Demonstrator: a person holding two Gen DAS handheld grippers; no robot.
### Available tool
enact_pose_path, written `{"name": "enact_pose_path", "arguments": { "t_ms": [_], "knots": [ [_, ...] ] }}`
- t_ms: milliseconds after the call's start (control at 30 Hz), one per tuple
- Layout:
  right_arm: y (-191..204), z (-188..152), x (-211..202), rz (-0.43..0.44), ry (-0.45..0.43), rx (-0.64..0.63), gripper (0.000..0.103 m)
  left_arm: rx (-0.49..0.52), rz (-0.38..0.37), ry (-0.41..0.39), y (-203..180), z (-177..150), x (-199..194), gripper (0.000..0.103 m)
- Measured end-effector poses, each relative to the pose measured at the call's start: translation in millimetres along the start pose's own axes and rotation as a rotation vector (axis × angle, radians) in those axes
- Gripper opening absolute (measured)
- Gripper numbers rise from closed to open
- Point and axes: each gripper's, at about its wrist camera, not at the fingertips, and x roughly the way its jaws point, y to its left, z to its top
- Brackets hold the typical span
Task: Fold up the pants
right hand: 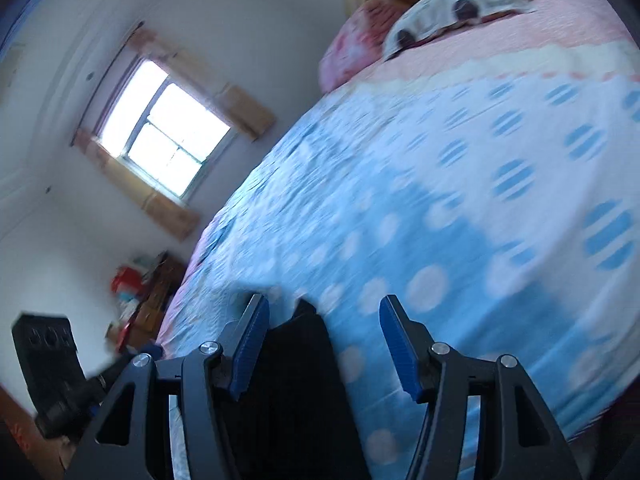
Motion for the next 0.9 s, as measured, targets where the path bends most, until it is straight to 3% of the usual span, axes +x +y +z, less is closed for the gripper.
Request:
{"name": "enact_pose_path", "arguments": {
  "t_ms": [33,67,167,200,233,400,500,567,633,700,767,833,900],
  "knots": [
    [-3.9,2.6,-1.4,-0.011,0.003,-0.008,0.059,0.020,0.043,-0.007,1.3,-5.7,-4.9,0.071],
    [-5.5,3.5,-0.4,-0.015,0.014,-0.018,0.059,0.029,0.074,-0.016,4.9,-12.0,-11.1,0.074],
    [-2.0,-0.8,7.3,-0.007,0.048,-0.031,0.060,0.074,0.238,-0.034,23.0,-32.2,-29.9,0.075],
    [0.2,-2.7,9.2,0.002,0.064,-0.041,0.060,0.084,0.324,-0.030,33.1,-45.5,-37.1,0.075],
    [9.3,-7.8,15.5,0.017,0.097,-0.072,0.060,0.076,0.356,-0.022,41.0,-55.8,-40.7,0.075],
    [33.9,-34.9,18.5,0.025,0.227,-0.214,0.060,0.001,0.392,0.034,72.3,-114.5,-50.9,0.075],
    [55.2,-43.5,4.9,0.024,0.217,-0.342,0.059,-0.016,0.411,0.008,74.7,-131.9,-52.1,0.076],
    [68.3,-50.0,7.7,0.016,0.264,-0.425,0.059,-0.025,0.400,-0.016,77.2,-137.6,-52.1,0.077],
    [67.2,-55.6,23.4,-0.015,0.350,-0.410,0.059,-0.021,0.399,-0.029,78.3,-141.2,-49.5,0.078],
    [63.4,-64.3,32.1,-0.001,0.426,-0.380,0.050,-0.005,0.413,-0.035,77.5,-143.0,-46.4,0.081],
    [69.0,-71.9,29.6,-0.017,0.423,-0.434,0.031,-0.009,0.414,-0.036,82.4,-141.2,-42.5,0.090],
    [75.9,-72.7,19.0,0.009,0.426,-0.475,0.025,-0.025,0.407,-0.039,87.7,-142.3,-42.7,0.094],
    [79.5,-75.0,11.4,-0.018,0.442,-0.517,0.023,-0.046,0.402,-0.045,92.6,-143.6,-44.4,0.097]
  ]
}}
